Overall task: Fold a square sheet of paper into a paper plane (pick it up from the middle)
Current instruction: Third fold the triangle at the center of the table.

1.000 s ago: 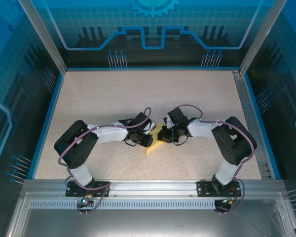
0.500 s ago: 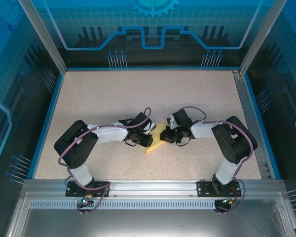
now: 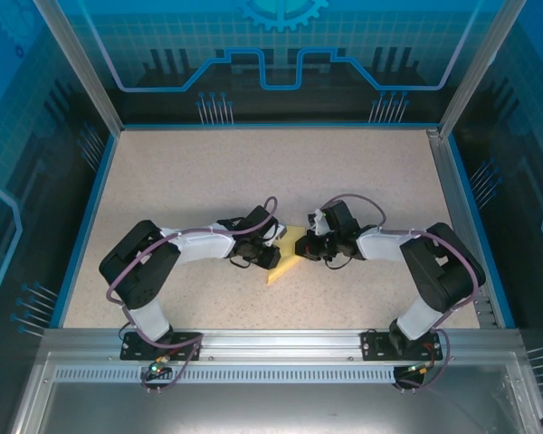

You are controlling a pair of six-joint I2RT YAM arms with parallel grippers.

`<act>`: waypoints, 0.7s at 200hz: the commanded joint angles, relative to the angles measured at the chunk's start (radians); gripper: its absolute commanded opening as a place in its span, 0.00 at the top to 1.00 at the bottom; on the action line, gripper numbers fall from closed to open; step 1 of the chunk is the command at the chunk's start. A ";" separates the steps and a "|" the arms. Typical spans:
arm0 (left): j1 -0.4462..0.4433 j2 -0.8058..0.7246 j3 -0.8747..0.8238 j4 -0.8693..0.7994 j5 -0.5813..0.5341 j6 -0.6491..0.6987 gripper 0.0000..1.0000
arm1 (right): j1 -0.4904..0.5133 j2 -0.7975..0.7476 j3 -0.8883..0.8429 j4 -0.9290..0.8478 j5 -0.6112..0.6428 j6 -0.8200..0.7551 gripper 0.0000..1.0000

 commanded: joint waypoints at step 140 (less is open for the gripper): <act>0.001 -0.098 0.051 -0.111 -0.034 -0.045 0.69 | 0.031 0.145 0.038 -0.095 0.067 -0.022 0.99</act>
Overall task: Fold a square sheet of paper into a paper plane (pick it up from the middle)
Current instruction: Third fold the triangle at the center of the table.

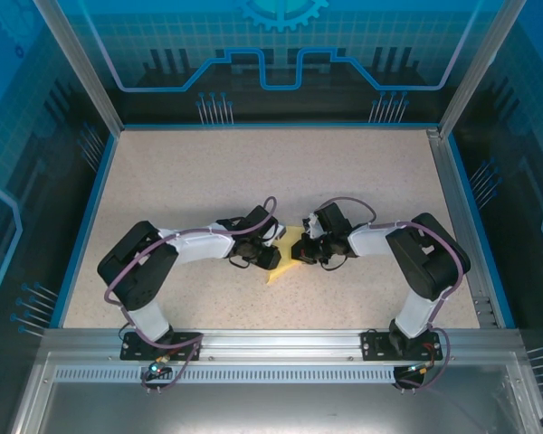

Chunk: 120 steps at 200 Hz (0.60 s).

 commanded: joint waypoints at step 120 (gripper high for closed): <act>-0.026 -0.150 0.029 -0.042 0.321 -0.329 0.70 | 0.016 0.029 0.000 -0.088 0.089 0.006 0.99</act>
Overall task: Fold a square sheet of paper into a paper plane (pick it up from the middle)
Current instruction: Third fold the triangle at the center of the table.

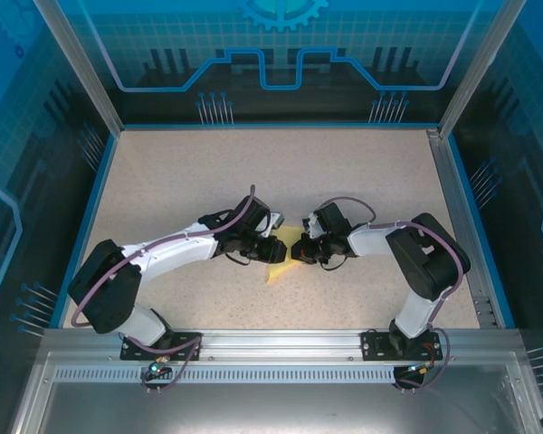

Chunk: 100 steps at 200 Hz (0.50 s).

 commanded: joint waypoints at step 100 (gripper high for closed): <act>-0.025 0.171 -0.045 0.084 0.056 -0.139 0.75 | 0.013 0.035 0.002 -0.093 0.082 0.000 0.99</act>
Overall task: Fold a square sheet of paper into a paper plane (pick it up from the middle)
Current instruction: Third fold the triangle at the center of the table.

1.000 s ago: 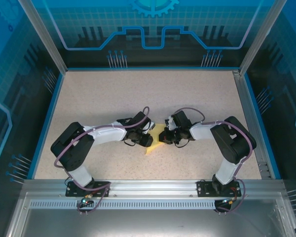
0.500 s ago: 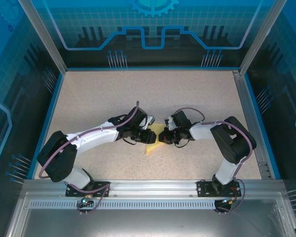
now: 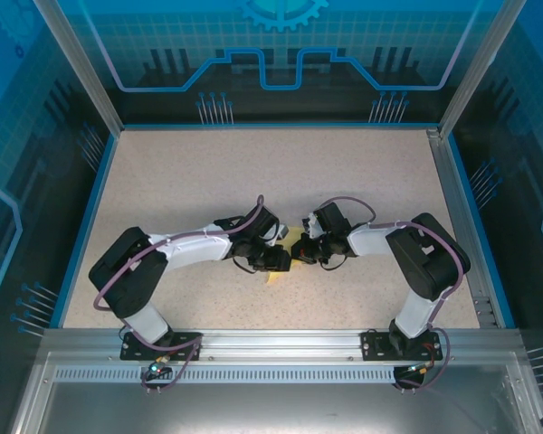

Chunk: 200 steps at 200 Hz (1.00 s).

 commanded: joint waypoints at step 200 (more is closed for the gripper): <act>-0.001 0.018 -0.167 0.028 -0.104 -0.034 0.79 | 0.023 -0.073 0.070 -0.151 0.030 -0.024 0.98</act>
